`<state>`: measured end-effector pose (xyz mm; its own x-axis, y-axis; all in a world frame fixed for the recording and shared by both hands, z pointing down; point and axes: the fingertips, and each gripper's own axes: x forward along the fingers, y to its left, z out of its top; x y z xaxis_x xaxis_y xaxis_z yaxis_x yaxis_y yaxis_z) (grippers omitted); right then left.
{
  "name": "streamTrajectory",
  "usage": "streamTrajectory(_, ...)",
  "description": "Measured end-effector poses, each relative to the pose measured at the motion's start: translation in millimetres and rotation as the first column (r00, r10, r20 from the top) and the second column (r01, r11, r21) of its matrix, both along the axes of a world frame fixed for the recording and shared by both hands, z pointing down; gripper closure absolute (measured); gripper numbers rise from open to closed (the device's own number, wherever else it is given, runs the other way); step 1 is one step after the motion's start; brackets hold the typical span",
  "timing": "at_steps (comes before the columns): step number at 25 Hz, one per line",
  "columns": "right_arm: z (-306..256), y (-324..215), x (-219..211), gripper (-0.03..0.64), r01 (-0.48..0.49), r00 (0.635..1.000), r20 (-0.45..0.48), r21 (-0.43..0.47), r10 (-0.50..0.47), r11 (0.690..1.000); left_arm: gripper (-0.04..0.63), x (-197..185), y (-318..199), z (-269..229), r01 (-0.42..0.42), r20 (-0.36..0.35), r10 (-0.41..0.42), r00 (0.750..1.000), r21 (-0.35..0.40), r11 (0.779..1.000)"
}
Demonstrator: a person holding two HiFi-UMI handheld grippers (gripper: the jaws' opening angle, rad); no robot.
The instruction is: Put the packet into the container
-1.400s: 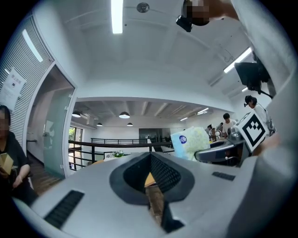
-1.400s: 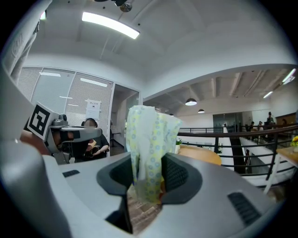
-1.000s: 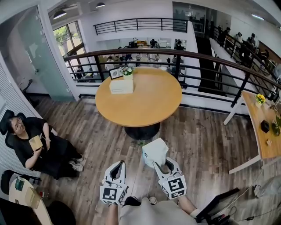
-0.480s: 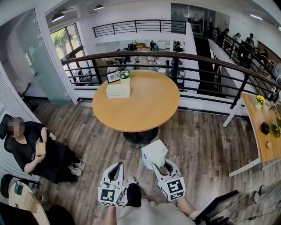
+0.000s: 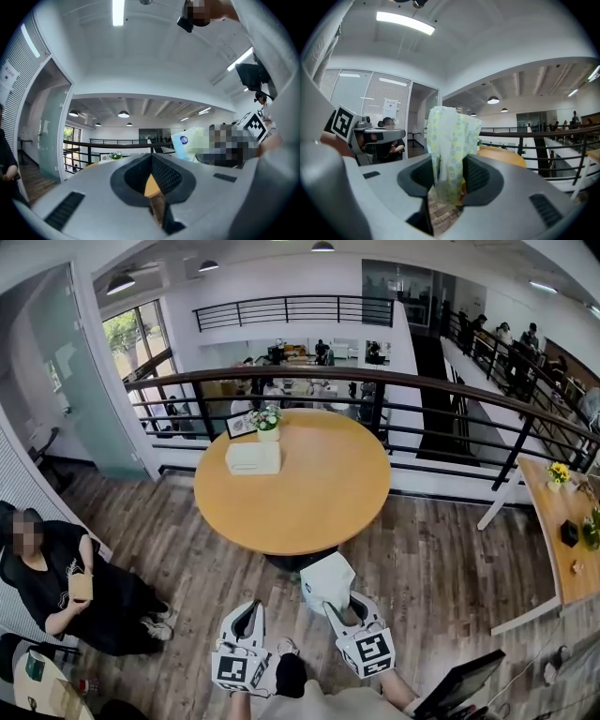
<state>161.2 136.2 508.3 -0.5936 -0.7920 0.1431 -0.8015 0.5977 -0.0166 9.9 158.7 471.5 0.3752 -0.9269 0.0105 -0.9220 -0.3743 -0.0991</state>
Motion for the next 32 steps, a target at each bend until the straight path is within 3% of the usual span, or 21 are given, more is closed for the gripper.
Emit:
streamTrajectory(20, -46.0, -174.0, -100.8, 0.467, -0.017, 0.999, -0.03, 0.042, 0.018, 0.999, 0.591, -104.6, -171.0, -37.1, -0.002, -0.06, 0.005, 0.998, 0.044, 0.999)
streamTrajectory(28, -38.4, -205.0, -122.9, 0.466, -0.027, 0.999, -0.035, 0.01, 0.028, 1.0, 0.591, -130.6, -201.3, -28.9, 0.002, -0.094, -0.001, 0.996, 0.007, 1.0)
streamTrajectory(32, -29.4, -218.9, -130.0, 0.466, -0.019, 0.999, -0.045, -0.017, 0.018, 1.0, 0.591, -140.3, -212.0, -15.3, 0.01, -0.063, -0.012, 0.998, -0.026, 1.0)
